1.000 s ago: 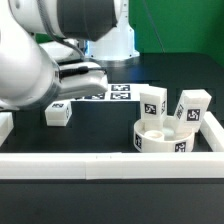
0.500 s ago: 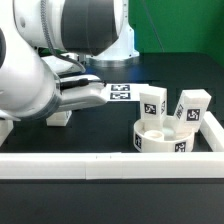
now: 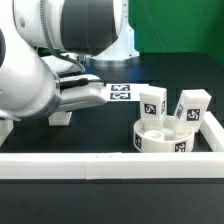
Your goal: Assemble stool
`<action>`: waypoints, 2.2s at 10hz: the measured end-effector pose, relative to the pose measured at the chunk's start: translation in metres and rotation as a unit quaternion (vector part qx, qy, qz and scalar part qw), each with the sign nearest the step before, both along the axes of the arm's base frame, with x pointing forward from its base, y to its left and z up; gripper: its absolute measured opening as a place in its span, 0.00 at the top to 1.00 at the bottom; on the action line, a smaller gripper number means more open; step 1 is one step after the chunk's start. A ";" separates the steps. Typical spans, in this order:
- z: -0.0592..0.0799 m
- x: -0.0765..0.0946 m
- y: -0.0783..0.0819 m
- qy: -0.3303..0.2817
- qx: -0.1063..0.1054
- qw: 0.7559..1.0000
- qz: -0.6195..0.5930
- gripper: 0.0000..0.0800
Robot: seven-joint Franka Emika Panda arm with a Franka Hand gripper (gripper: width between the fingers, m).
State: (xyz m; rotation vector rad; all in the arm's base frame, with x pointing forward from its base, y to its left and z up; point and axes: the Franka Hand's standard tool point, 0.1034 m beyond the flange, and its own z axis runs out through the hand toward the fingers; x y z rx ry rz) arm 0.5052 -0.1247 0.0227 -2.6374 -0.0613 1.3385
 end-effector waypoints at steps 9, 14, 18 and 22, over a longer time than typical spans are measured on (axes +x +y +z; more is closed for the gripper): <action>0.085 0.018 0.024 0.015 0.025 0.999 0.017 0.58; 0.075 0.015 0.037 0.031 0.017 0.999 -0.018 0.58; 0.081 0.024 0.045 0.004 0.018 0.999 -0.032 0.58; 0.088 0.034 0.055 -0.109 -0.022 0.987 -0.115 0.58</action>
Offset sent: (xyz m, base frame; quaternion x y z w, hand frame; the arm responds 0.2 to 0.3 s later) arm 0.0042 0.0070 0.0236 -0.0133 -0.0109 -0.0336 0.9993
